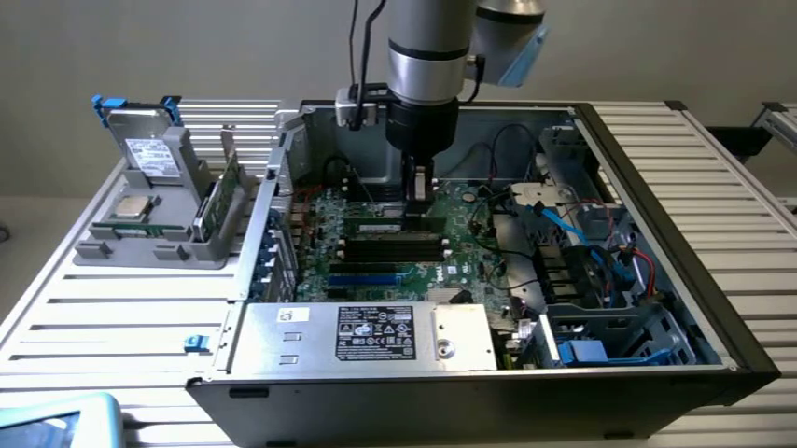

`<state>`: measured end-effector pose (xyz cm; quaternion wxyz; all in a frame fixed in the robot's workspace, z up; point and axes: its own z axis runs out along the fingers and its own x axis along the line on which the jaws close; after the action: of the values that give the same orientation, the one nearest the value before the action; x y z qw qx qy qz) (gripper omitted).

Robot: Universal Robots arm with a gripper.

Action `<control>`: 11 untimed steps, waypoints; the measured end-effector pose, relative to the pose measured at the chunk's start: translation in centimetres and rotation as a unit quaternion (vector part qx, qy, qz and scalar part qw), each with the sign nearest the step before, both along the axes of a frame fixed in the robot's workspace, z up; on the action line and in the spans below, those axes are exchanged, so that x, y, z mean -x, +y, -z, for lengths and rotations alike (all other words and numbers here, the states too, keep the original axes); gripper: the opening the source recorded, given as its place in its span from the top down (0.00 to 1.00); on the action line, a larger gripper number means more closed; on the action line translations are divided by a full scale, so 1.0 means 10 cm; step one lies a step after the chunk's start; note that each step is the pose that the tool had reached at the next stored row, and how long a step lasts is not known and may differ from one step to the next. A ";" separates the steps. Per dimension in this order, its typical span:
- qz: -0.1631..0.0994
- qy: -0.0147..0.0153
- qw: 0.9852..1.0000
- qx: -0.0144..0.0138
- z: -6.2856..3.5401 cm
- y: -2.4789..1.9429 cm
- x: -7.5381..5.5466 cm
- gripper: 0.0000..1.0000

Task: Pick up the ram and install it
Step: 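Insert the ram into the slot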

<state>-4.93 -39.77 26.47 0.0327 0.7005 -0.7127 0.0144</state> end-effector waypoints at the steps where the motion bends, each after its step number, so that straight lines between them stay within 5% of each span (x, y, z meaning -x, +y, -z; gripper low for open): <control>1: 0.000 0.000 1.000 0.000 0.016 -0.003 0.00 0.87; 11: 0.000 0.000 1.000 0.003 0.066 -0.005 0.00 0.87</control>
<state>-4.89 -39.82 25.81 0.0347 0.7005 -0.7126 0.0162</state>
